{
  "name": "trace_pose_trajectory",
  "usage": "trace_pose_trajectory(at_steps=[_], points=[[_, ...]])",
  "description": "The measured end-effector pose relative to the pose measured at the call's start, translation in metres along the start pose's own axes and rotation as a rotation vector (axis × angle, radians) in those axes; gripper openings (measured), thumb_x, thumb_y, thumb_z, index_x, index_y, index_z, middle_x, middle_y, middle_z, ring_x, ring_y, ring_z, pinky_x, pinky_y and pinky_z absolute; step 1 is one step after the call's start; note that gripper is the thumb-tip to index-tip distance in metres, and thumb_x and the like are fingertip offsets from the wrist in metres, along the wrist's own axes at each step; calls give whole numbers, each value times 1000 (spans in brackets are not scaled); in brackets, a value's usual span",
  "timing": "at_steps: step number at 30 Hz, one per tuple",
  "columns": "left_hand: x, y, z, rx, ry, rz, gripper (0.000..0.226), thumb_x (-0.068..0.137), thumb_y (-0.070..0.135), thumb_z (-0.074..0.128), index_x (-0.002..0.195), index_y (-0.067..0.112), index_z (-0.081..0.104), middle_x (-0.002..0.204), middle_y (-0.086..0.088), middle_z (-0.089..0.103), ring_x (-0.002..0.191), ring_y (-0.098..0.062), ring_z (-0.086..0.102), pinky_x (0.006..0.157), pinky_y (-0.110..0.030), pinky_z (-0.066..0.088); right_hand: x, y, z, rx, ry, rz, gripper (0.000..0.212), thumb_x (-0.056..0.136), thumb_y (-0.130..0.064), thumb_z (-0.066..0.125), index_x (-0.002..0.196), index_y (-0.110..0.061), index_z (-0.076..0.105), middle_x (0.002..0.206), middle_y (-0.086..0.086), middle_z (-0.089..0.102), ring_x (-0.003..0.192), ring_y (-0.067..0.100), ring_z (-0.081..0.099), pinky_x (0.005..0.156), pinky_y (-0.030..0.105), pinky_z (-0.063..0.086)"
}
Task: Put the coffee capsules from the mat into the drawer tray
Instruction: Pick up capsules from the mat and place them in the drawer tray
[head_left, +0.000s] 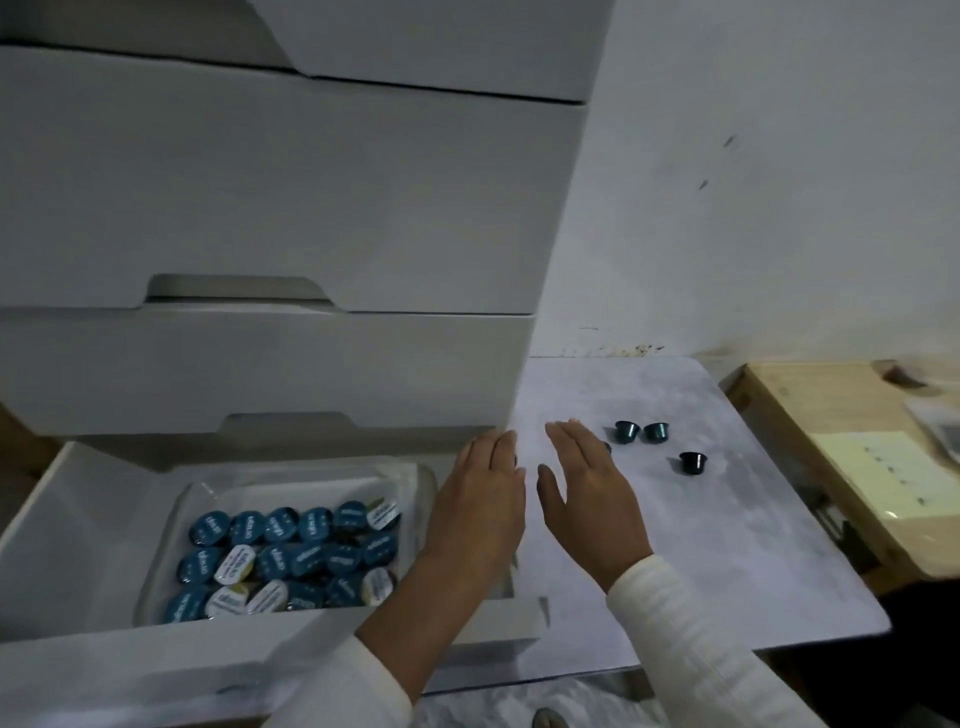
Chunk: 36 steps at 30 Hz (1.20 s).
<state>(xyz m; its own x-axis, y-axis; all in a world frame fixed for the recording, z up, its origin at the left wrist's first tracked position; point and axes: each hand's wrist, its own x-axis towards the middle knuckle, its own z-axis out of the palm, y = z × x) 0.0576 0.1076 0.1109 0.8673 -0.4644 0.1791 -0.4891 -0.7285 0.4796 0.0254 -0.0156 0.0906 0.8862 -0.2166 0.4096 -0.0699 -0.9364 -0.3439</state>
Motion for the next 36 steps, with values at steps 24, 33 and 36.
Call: trace_pose_trajectory(at_steps=[24,33,36], points=[[97,44,159,-64,47,-865,57,99,31,34,148,14,9,140,-9,47,120,-22,53,88,-24,46,105,189,64,238,-596,60,36,90,-20,53,126,-16,54,123,11,52,110,30,54,98,35,43],[118,30,181,-181,196,-938,46,98,25,38,142,20,25,135,-15,48,115,-27,54,90,-30,48,130,201,99,272,-729,119,33,89,-25,56,122,-19,59,112,9,54,104,28,56,90,25,38],[122,24,188,-200,245,-864,35,97,24,40,132,21,37,128,-13,52,107,-26,58,79,-21,45,131,203,100,291,-731,105,28,89,-24,57,116,-19,63,101,5,53,98,26,57,82,19,35]])
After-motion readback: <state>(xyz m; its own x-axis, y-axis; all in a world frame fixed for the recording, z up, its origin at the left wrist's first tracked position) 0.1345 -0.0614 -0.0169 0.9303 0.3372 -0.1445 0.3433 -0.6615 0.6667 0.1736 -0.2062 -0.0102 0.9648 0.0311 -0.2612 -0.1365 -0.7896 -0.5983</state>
